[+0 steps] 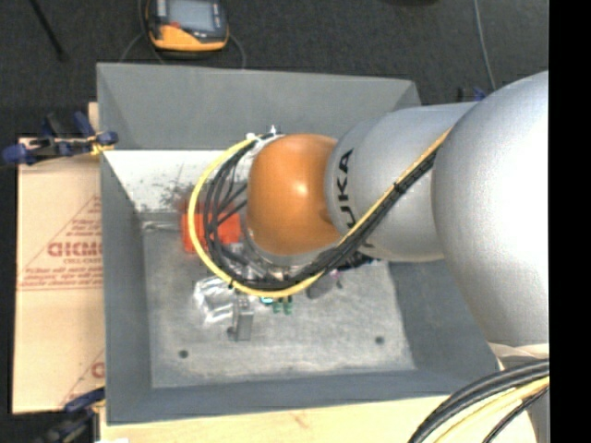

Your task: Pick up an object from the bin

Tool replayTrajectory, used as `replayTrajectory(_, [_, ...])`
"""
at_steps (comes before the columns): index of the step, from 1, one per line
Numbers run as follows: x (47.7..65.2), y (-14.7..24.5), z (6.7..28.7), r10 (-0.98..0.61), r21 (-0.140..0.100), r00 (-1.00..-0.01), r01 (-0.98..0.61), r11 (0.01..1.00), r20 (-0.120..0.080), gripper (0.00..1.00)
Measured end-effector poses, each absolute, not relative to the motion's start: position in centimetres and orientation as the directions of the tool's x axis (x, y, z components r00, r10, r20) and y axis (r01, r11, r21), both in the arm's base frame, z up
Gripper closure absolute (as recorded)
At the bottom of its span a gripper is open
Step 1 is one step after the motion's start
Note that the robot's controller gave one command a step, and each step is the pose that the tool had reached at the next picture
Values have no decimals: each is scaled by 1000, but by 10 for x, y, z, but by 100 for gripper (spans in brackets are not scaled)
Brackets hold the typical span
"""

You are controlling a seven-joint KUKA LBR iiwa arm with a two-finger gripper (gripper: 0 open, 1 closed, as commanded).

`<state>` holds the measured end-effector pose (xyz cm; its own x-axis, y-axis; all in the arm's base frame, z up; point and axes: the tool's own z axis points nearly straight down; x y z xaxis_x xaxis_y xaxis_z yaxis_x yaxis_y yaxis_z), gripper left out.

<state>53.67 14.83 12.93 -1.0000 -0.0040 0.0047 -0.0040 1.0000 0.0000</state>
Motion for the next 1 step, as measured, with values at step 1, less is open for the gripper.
replayTrajectory(1, [558, 139, 79, -374, -2, -927, -374, 927, -33, 0])
